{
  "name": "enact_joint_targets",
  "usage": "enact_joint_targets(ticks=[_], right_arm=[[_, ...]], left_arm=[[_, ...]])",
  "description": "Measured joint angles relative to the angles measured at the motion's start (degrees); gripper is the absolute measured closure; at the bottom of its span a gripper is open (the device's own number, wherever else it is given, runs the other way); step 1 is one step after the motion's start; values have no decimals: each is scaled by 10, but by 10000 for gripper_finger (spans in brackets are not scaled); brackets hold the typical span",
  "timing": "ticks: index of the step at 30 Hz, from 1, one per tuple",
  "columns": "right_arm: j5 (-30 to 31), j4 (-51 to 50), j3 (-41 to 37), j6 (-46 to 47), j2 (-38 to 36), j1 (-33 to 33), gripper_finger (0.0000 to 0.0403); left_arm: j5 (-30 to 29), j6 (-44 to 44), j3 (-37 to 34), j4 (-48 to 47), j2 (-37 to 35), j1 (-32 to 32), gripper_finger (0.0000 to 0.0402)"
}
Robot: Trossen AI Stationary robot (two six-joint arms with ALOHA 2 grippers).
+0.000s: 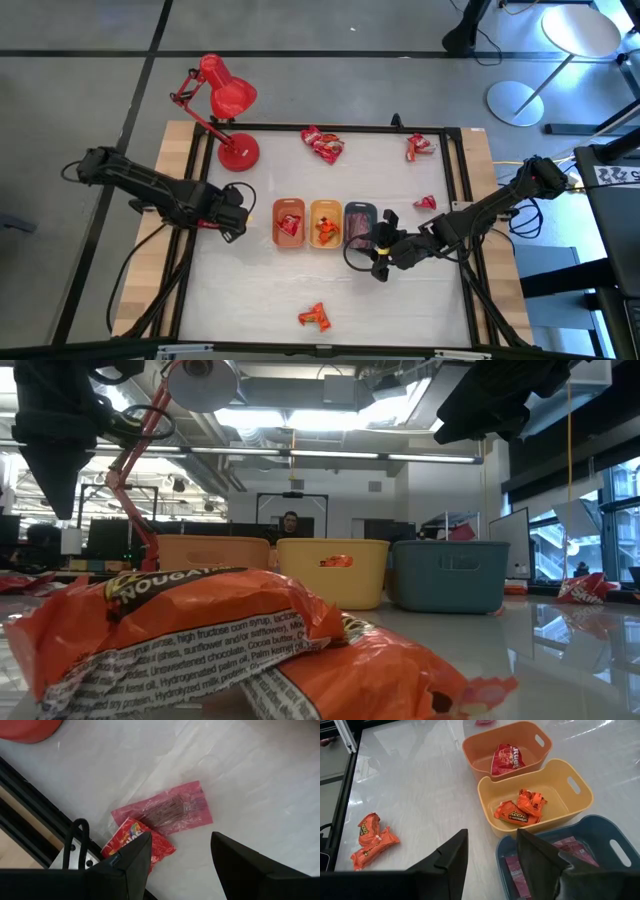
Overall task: Sort candy
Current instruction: Put the red candy into the orange bin
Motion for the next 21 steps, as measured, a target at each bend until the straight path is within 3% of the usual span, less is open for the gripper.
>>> enact_joint_targets(ticks=[14, 21], right_arm=[[0, 0, 0, 0, 0, 0, 237], [0, 0, 0, 0, 0, 0, 237]], left_arm=[[40, 71, 0, -4, 57, 0, 208], [55, 105, 1, -73, 57, 0, 208]])
